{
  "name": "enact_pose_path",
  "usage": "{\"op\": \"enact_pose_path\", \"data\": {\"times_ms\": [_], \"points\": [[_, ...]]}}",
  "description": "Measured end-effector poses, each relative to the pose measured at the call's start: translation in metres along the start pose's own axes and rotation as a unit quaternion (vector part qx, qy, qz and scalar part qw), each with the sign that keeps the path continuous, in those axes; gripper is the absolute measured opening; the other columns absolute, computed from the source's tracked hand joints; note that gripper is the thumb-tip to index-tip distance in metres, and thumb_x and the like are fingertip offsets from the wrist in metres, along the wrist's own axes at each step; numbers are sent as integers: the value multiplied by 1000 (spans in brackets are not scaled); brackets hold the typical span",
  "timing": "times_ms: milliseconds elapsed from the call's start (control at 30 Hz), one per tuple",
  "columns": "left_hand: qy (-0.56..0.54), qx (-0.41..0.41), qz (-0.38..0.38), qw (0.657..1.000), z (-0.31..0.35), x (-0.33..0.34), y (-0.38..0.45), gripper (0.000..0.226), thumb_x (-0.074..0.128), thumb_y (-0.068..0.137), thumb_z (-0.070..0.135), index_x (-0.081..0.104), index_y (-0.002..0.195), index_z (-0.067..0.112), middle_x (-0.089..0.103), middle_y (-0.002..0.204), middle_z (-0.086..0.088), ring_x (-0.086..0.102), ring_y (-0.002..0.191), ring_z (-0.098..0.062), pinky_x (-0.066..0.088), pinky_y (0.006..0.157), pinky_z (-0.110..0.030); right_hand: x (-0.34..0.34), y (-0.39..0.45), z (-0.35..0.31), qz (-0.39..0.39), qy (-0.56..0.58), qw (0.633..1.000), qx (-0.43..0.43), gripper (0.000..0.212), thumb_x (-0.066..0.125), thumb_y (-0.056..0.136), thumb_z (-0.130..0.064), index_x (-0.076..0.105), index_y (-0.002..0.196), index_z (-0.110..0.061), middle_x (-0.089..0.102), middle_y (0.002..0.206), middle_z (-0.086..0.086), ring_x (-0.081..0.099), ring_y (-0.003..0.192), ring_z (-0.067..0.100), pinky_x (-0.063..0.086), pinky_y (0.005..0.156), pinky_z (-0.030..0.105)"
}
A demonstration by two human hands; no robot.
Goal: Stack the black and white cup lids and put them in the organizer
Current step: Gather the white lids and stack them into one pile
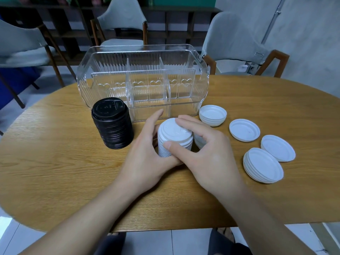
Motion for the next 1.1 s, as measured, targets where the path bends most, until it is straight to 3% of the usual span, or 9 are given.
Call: {"op": "enact_pose_path", "data": {"times_ms": [167, 267, 400, 567, 667, 800, 1000, 1100], "points": [[-3, 1, -2, 1000, 1, 1, -1, 115, 99, 76, 43, 33, 170, 41, 69, 135, 29, 65, 129, 7, 50, 105, -13, -3, 3, 3, 5, 23, 1000, 7, 54, 94, 85, -31, 77, 137, -30, 71, 140, -23, 57, 134, -15, 43, 115, 13], [-4, 3, -8, 1000, 1, 0, 0, 115, 99, 75, 41, 33, 170, 42, 69, 137, 25, 65, 131, 4, 51, 109, -21, -3, 3, 1, -2, -7, 1000, 4, 64, 95, 84, -35, 71, 143, -35, 72, 132, -29, 61, 129, -14, 47, 109, 11], [-8, -2, -19, 1000, -1, 1, 1, 119, 103, 75, 36, 32, 171, 42, 70, 137, 25, 66, 131, 3, 51, 115, -29, -4, 10, 5, -53, 7, 998, 14, 70, 94, 85, -38, 66, 149, -38, 69, 140, -29, 59, 135, -10, 48, 118, 28], [-11, -7, -21, 1000, -3, 1, 2, 119, 103, 75, 37, 32, 171, 43, 69, 140, 28, 66, 131, 3, 52, 117, -35, -6, 14, 6, -84, 10, 996, 15, 69, 92, 88, -34, 65, 150, -35, 69, 142, -28, 58, 137, -8, 46, 121, 34], [-5, -4, -16, 1000, -3, 2, 2, 119, 102, 75, 40, 32, 172, 42, 67, 140, 32, 65, 131, 6, 51, 114, -24, -6, 11, 6, -52, -6, 999, 13, 69, 94, 84, -39, 67, 148, -37, 69, 139, -30, 59, 135, -9, 48, 118, 29], [-3, -1, -10, 1000, -3, 1, 2, 120, 98, 73, 47, 31, 173, 40, 65, 141, 33, 62, 133, 9, 48, 108, -13, -4, 3, -2, 5, -40, 999, 16, 69, 95, 82, -44, 68, 146, -38, 71, 130, -32, 59, 126, -17, 46, 107, 10], [31, 9, 0, 999, -1, 1, 0, 113, 93, 76, 54, 33, 171, 40, 61, 147, 33, 57, 135, 14, 44, 107, -7, 0, -2, -6, 25, -53, 998, 14, 69, 92, 85, -43, 65, 148, -36, 71, 133, -29, 61, 129, -10, 48, 109, 17], [39, 16, -7, 999, 1, 2, 0, 106, 91, 79, 55, 37, 169, 39, 58, 153, 30, 55, 140, 10, 46, 113, -15, 1, 0, -1, -11, -18, 999, 25, 79, 92, 86, -40, 57, 156, -38, 66, 142, -31, 56, 135, -13, 45, 114, 17]]}}
Point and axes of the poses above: each hand's wrist, its own y-axis towards the middle knuckle, its own x-axis out of the palm, z = x × y, the point moved 6 cm from there along y, towards the middle knuckle
